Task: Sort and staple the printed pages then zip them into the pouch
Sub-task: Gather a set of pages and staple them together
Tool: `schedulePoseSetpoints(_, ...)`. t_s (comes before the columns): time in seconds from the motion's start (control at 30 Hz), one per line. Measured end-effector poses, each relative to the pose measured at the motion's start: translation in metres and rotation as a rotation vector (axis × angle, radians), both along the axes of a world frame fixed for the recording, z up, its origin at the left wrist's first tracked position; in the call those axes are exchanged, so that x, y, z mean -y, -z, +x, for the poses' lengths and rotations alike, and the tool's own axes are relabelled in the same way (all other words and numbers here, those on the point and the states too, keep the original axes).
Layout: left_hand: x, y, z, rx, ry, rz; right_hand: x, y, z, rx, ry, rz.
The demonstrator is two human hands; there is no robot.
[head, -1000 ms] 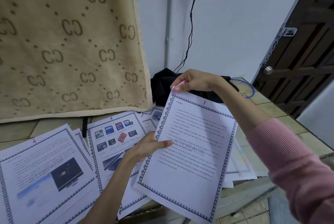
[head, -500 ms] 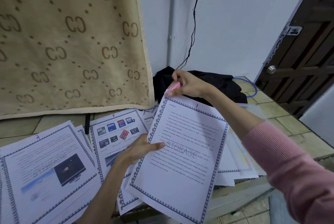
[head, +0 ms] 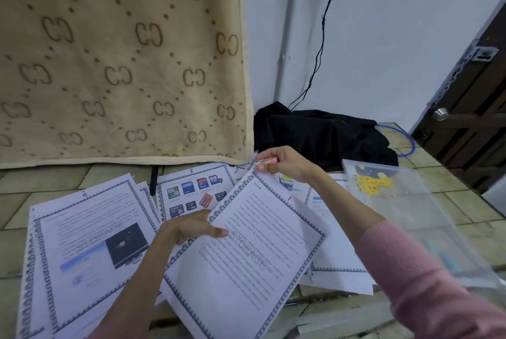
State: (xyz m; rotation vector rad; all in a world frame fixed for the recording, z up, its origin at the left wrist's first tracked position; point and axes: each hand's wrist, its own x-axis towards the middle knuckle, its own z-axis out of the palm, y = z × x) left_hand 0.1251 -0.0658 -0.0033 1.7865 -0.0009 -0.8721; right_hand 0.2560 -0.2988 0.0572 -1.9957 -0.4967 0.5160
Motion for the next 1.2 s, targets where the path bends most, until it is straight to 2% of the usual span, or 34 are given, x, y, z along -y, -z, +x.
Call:
schedulePoseSetpoints(0.33,0.009,0.012,0.005,0.004,-0.058,-0.123,0.002,-0.005,0.007,-0.067,-0.052,-0.021)
schedulePoseSetpoints(0.9,0.008,0.017,0.012,0.008,-0.074,-0.13,-0.006,-0.001,0.014,-0.121,-0.025,0.074)
schedulePoseSetpoints(1.2,0.009,0.017,0.014,0.024,-0.107,-0.156,-0.004,-0.008,0.019,-0.11,-0.064,0.013)
